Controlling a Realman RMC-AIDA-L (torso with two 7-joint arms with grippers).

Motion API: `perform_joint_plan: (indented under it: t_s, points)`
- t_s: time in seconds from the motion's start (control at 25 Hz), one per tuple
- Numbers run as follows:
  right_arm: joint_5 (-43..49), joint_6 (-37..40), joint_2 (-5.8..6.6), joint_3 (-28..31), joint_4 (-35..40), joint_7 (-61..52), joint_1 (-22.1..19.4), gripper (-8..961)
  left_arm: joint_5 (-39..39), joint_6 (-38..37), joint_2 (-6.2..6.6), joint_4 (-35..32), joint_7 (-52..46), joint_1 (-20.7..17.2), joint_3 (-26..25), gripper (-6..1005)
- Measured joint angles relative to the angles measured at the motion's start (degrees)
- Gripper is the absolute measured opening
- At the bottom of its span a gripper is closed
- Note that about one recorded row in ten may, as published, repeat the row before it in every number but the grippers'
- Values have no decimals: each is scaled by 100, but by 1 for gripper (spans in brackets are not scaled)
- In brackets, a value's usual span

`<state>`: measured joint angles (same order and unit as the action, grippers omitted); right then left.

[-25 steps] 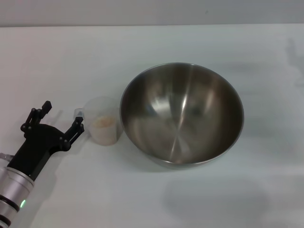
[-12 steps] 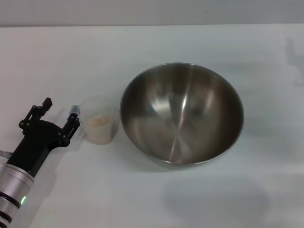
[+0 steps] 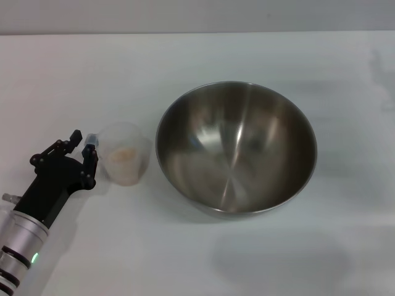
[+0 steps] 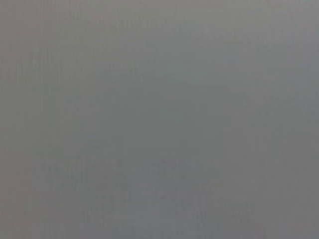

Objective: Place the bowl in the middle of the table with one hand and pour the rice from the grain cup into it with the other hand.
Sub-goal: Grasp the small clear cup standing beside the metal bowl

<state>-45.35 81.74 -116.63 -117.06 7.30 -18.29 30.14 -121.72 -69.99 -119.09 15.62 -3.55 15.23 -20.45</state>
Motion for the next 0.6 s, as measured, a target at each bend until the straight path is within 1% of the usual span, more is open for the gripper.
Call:
perform_joint_plan:
  t_s: [0.12,0.28,0.4,0.44,0.6]
  points:
    - [0,0,0,0,0,0,-6,551,5,0,1,51,1,-1,-4,334]
    - [0,-1,0,0,0,0,-10,552,7,0,0,63,3,-2,-9,126]
    - [0,-1,0,-1,0,0,-9,552,13,-17,-5,79,11,13,-87,94]
    - [0,-1,0,-3,0,0,-7,551,22,-36,-5,167,127,8,-218,83]
    - [0,-1,0,-22,38,0,4,551,21,-73,-7,317,410,-12,-326,41]
